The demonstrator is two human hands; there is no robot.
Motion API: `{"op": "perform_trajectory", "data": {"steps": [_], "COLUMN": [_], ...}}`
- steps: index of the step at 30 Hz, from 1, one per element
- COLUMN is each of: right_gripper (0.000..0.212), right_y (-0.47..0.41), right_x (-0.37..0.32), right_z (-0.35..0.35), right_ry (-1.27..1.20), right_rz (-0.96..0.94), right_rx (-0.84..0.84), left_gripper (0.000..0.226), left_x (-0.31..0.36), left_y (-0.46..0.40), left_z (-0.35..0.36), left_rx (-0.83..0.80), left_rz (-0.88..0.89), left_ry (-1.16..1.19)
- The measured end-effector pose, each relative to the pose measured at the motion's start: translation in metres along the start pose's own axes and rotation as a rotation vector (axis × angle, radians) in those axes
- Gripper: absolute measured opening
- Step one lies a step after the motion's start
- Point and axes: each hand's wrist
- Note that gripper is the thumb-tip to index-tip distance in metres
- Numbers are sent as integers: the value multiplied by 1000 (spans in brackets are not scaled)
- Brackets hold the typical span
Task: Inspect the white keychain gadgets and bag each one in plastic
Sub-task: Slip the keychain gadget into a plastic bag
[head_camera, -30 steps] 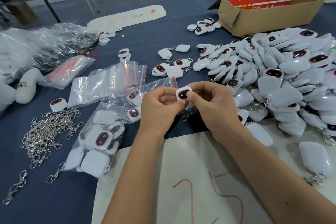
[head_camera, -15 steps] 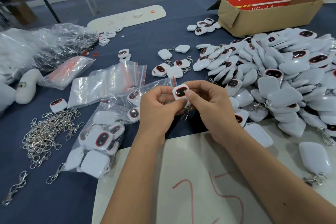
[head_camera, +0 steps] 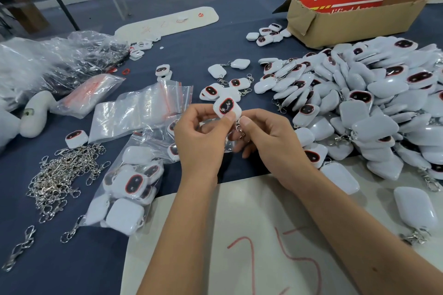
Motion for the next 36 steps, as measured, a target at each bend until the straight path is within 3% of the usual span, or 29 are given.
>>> {"op": "perform_trajectory", "data": {"steps": [6,10,12,14,21,26,30,36], "right_gripper": [10,10,10,2,26,36,27,20], "right_y": [-1,0,0,0,-1,1,3,5], "right_x": [-3,-2,-1,1,4,1,-3,-5], "right_z": [-5,-3,-3,-3,-2,-2,1,8], "right_ry": [-234,-201,-144,-123,-29,29,101,565], "right_rz": [30,8,4,11,39,46,12,-95], "right_rx": [86,166,230,266,291,286,274,282], "left_gripper": [14,23,26,27,39,6,16,10], "left_x": [1,-2,-4,-5,-3,-1,-1,0], "left_y": [3,3,5,7,9,5,1,5], "left_z": [3,2,3,3,4,-1,-7,0], "left_rx": [-91,-141,-140,-108,22,57,41,-39], "left_rz": [90,139,111,69,0,-24,-15,95], "left_ry": [-254,-524,-728,-791,-960,-883,-781,-740]}}
Point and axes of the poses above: each hand's wrist, its own y-axis away from the middle knuckle, its own z-axis out of the palm, x = y × z, and after that the axes turned 5 degrees about -x, right-handed
